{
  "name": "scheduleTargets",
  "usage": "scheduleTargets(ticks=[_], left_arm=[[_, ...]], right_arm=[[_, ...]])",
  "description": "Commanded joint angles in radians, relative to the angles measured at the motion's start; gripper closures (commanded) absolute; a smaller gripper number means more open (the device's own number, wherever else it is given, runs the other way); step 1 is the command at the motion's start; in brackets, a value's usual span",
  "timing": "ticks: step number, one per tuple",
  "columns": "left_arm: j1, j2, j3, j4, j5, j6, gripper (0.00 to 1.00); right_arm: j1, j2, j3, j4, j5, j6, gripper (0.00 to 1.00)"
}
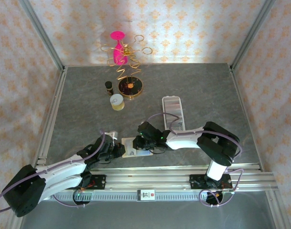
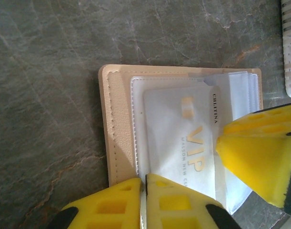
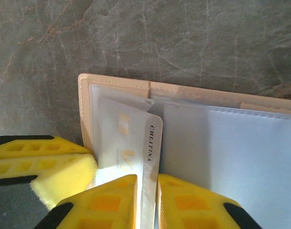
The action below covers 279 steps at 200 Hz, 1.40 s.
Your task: Put the credit cards into the card holder
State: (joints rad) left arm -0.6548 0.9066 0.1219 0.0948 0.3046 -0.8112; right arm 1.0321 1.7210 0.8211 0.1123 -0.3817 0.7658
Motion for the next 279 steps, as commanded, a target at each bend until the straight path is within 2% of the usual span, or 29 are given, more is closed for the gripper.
scheduleTargets(ticks=[1,29,83,123,152,169,259,279], left_arm=[[-0.009,-0.028,-0.013,-0.023,-0.03,-0.016,0.84],[-0.009,-0.052,-0.013,-0.03,-0.028,-0.022,0.75],[-0.009,-0.057,-0.013,-0.038,-0.037,-0.012,0.71],[-0.009,-0.055,0.0,-0.057,-0.047,-0.003,0.7],[-0.009,-0.049,-0.002,-0.04,-0.042,-0.005,0.7],[-0.009,-0.04,-0.001,-0.033,-0.037,-0.004,0.71],[-0.009,-0.034,-0.013,-0.027,-0.025,-0.008,0.73],[-0.009,-0.035,-0.014,-0.029,-0.024,-0.008,0.73]], right_arm=[[0.013,0.008,0.027,-0.009,0.03,0.004,0.81],[0.012,-0.014,0.026,-0.039,0.068,0.003,0.8],[0.016,-0.128,-0.016,-0.109,0.133,0.006,0.72],[0.016,-0.2,-0.079,-0.168,0.184,0.027,0.65],[0.019,-0.221,-0.115,-0.169,0.193,0.043,0.65],[0.02,-0.214,-0.12,-0.165,0.19,0.043,0.61],[0.046,-0.162,-0.1,-0.138,0.182,0.047,0.61],[0.049,-0.142,-0.095,-0.145,0.186,0.05,0.57]])
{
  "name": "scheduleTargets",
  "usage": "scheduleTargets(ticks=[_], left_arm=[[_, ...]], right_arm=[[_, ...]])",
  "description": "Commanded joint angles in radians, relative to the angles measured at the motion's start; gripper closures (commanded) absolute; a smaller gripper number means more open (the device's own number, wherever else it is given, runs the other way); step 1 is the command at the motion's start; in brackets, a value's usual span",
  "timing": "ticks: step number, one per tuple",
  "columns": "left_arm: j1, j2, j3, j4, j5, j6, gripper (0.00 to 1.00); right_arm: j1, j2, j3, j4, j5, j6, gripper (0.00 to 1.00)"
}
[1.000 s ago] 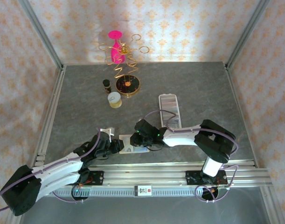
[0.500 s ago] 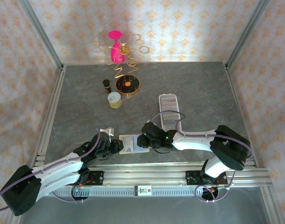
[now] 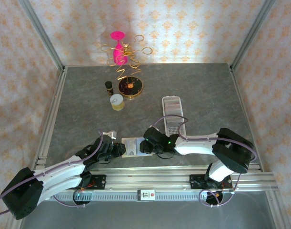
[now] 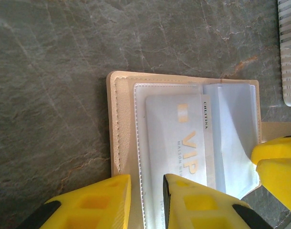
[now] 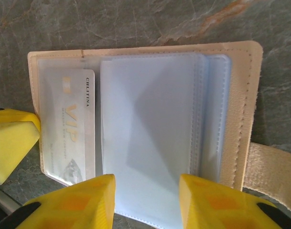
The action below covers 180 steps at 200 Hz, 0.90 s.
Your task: Put the credit cards into the card holder
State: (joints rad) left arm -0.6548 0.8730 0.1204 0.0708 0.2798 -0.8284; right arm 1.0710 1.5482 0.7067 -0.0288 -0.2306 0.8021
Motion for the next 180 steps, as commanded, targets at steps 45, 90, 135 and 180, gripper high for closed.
scheduleTargets(ticks=[45,90,135,180], left_arm=[[-0.01,-0.002,-0.024,0.01,0.009,0.002,0.74],[-0.01,-0.008,-0.026,0.0,0.003,0.001,0.76],[-0.01,-0.018,-0.03,-0.001,0.0,-0.006,0.76],[-0.01,-0.023,-0.029,-0.002,-0.001,-0.008,0.76]], right_arm=[[0.03,0.075,0.057,0.015,0.022,0.013,0.53],[0.033,0.101,0.08,0.077,-0.017,0.026,0.53],[0.035,0.102,0.086,0.123,-0.035,0.049,0.53],[0.044,0.087,0.099,0.121,-0.022,0.06,0.54]])
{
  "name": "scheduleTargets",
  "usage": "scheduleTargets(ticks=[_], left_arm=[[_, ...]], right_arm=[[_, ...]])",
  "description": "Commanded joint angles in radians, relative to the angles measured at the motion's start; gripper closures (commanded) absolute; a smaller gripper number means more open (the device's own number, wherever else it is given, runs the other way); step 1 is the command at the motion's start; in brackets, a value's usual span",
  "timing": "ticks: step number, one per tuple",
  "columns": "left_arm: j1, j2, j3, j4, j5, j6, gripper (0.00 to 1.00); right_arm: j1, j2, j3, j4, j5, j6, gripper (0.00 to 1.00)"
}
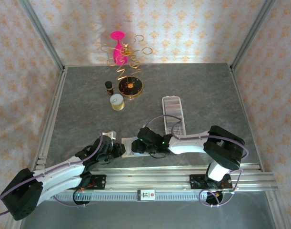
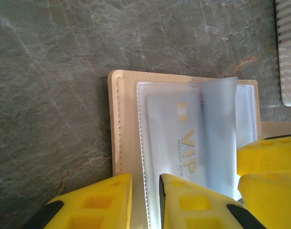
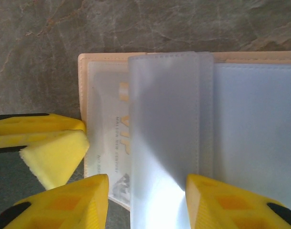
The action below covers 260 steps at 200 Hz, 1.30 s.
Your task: Put the credit cards into the card holder
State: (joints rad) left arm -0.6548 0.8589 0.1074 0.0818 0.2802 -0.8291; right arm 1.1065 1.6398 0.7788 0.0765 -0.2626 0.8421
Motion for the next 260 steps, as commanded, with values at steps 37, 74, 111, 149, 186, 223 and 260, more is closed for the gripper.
scheduleTargets(ticks=[37,74,111,149,186,223,260], left_arm=[[-0.01,-0.01,-0.015,-0.017,-0.003,-0.005,0.76],[-0.01,-0.012,-0.016,-0.019,-0.003,-0.005,0.76],[-0.01,-0.013,-0.018,-0.018,-0.004,-0.007,0.76],[-0.01,-0.015,-0.021,-0.014,-0.007,-0.008,0.77],[-0.011,-0.029,-0.021,-0.022,-0.018,-0.013,0.77],[-0.01,-0.047,-0.034,-0.019,-0.028,-0.028,0.78],[-0.01,-0.061,-0.041,-0.049,-0.078,-0.053,0.79]], right_arm=[[0.012,-0.01,0.039,-0.02,0.036,0.02,0.55],[0.015,-0.004,0.042,0.007,0.017,0.026,0.55],[0.024,-0.002,0.062,0.003,0.018,0.023,0.55],[0.025,0.005,0.058,0.025,0.009,0.023,0.55],[0.025,0.037,0.058,0.087,-0.037,0.037,0.55],[0.026,0.032,0.041,0.173,-0.064,0.059,0.55],[0.029,0.045,0.025,0.27,-0.096,0.087,0.55]])
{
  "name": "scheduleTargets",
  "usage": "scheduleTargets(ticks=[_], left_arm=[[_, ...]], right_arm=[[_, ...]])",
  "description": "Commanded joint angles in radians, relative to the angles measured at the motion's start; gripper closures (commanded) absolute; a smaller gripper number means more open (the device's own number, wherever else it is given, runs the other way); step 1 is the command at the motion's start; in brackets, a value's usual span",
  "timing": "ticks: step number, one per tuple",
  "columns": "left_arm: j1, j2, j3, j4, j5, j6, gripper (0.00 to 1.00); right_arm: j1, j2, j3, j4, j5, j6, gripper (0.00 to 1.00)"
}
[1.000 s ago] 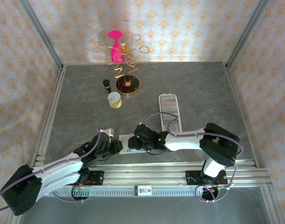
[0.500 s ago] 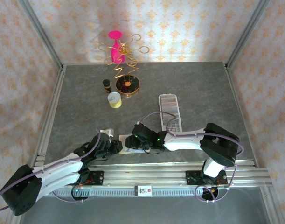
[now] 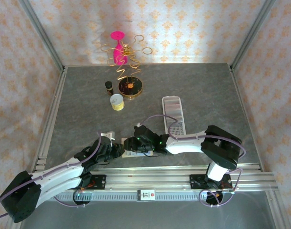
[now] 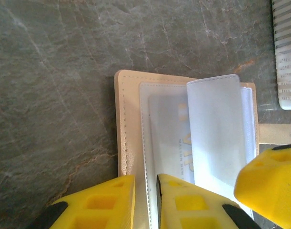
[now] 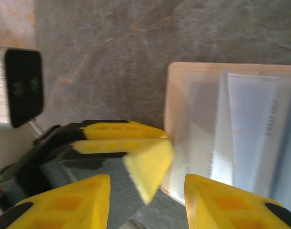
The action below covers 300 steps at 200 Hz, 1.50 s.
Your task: Put the credit cards into the card holder
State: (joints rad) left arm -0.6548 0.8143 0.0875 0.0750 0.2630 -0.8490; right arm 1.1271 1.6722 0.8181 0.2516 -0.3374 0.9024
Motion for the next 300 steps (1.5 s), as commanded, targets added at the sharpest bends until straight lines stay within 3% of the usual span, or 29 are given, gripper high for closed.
scheduleTargets(ticks=[1,65,121,147,176,189,201,226,257,300], left_arm=[[-0.01,-0.017,-0.021,-0.042,-0.061,-0.034,0.8],[-0.009,-0.069,-0.017,-0.099,-0.12,-0.053,0.8],[-0.009,-0.18,0.042,-0.23,-0.191,-0.029,0.8],[-0.009,-0.238,0.101,-0.293,-0.214,0.003,0.79],[-0.009,-0.269,0.117,-0.23,-0.158,0.022,0.78],[-0.009,-0.266,0.111,-0.171,-0.12,0.019,0.78],[-0.01,-0.253,0.107,-0.118,-0.09,0.015,0.78],[-0.011,-0.215,0.112,-0.043,-0.052,0.01,0.78],[-0.01,-0.184,0.108,-0.01,-0.03,0.025,0.78],[-0.012,-0.197,0.098,-0.043,-0.032,0.038,0.79]], right_arm=[[0.008,0.013,-0.014,0.096,-0.021,0.027,0.55],[0.009,-0.051,-0.01,0.234,-0.033,0.016,0.55],[0.01,-0.371,-0.014,-0.047,0.262,-0.329,0.56],[0.009,-0.548,-0.033,-0.11,0.356,-0.674,0.55],[0.01,-0.734,-0.105,-0.185,0.229,-1.251,0.48],[0.01,-0.786,-0.106,-0.301,0.186,-1.533,0.39],[0.01,-0.807,-0.088,-0.412,0.243,-1.689,0.31],[-0.02,-0.781,-0.004,-0.712,0.314,-1.938,0.3],[-0.239,-0.735,0.011,-0.84,0.329,-2.144,0.28],[-0.545,-0.609,-0.019,-0.775,0.242,-2.407,0.27]])
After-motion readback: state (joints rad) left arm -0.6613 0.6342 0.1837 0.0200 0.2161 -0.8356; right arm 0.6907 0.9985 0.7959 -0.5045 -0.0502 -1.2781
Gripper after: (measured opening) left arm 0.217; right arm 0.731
